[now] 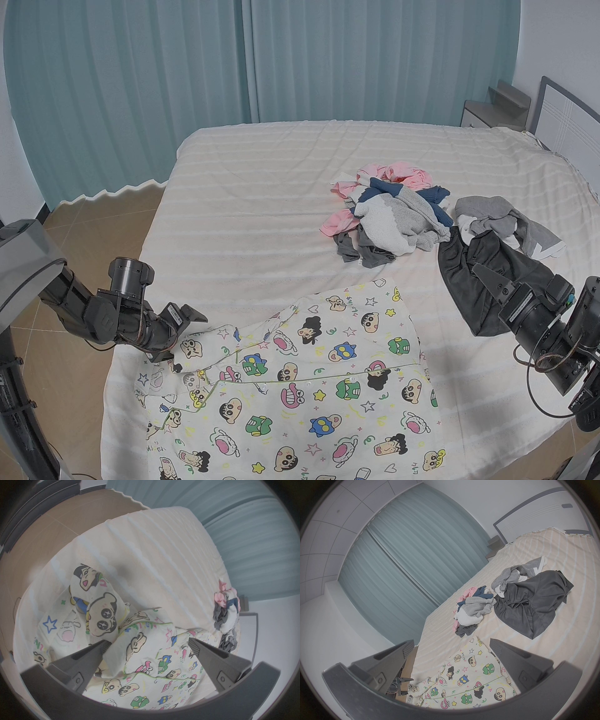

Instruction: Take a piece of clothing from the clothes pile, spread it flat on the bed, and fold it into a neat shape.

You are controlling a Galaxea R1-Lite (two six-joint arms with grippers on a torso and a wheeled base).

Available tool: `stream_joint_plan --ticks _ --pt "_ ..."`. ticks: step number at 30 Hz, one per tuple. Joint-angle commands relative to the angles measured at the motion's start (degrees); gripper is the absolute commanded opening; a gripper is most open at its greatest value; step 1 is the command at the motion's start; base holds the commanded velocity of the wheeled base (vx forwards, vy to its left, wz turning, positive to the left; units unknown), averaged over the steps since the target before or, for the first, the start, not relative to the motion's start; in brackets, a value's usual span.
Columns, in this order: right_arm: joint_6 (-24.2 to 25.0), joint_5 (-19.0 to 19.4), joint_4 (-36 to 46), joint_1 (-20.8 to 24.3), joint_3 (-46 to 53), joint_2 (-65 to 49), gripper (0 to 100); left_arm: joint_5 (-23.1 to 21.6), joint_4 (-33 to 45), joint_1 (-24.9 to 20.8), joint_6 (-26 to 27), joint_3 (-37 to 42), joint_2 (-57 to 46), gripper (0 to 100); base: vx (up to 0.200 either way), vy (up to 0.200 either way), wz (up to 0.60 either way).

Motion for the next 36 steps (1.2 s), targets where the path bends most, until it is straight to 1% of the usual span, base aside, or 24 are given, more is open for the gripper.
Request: stream_joint_plan --ticks 1,9,12,13,15,18,27,30,32,36 --pt "0.0 0.0 -0.1 0.0 0.0 -0.1 100 0.1 -2.0 0.0 -1.5 1.2 0.4 100 0.000 0.000 0.00" --pt "0.0 0.0 -0.1 0.0 -0.1 -0.2 100 0.7 -2.1 0.0 -1.6 2.0 1.7 100 0.000 0.000 0.00" --pt "0.0 0.0 -0.1 0.0 -0.1 -0.2 100 2.6 -4.2 0.0 -3.2 2.0 2.1 100 0.000 0.000 0.00" --pt "0.0 0.0 -0.1 0.0 -0.1 -0.2 100 3.1 -5.4 -0.1 -4.1 2.1 2.1 0 0.000 0.000 0.00" --pt "0.0 0.0 -0.1 0.0 -0.1 -0.3 100 3.7 -8.4 -0.1 -5.4 2.8 2.5 0 0.000 0.000 0.00" --pt "0.0 0.0 -0.1 0.0 -0.1 -0.5 100 3.8 -11.6 -0.7 -5.5 4.1 2.9 0 0.000 0.000 0.00" --pt "0.0 0.0 -0.1 -0.1 -0.1 -0.8 100 3.8 -12.9 -0.7 -5.4 4.8 3.5 0 0.000 0.000 0.00" --pt "0.0 0.0 -0.1 -0.1 -0.1 -0.9 100 3.9 -14.4 -0.7 -5.3 5.0 3.1 0 0.000 0.000 0.00" --pt "0.0 0.0 0.0 -0.1 -0.1 -0.9 100 3.8 -15.9 -0.7 -5.1 5.4 2.1 0 0.000 0.000 0.00" --pt "0.0 0.0 -0.1 0.0 -0.1 -0.9 100 3.8 -21.9 -0.7 -4.8 6.3 0.1 0 0.000 0.000 0.00"
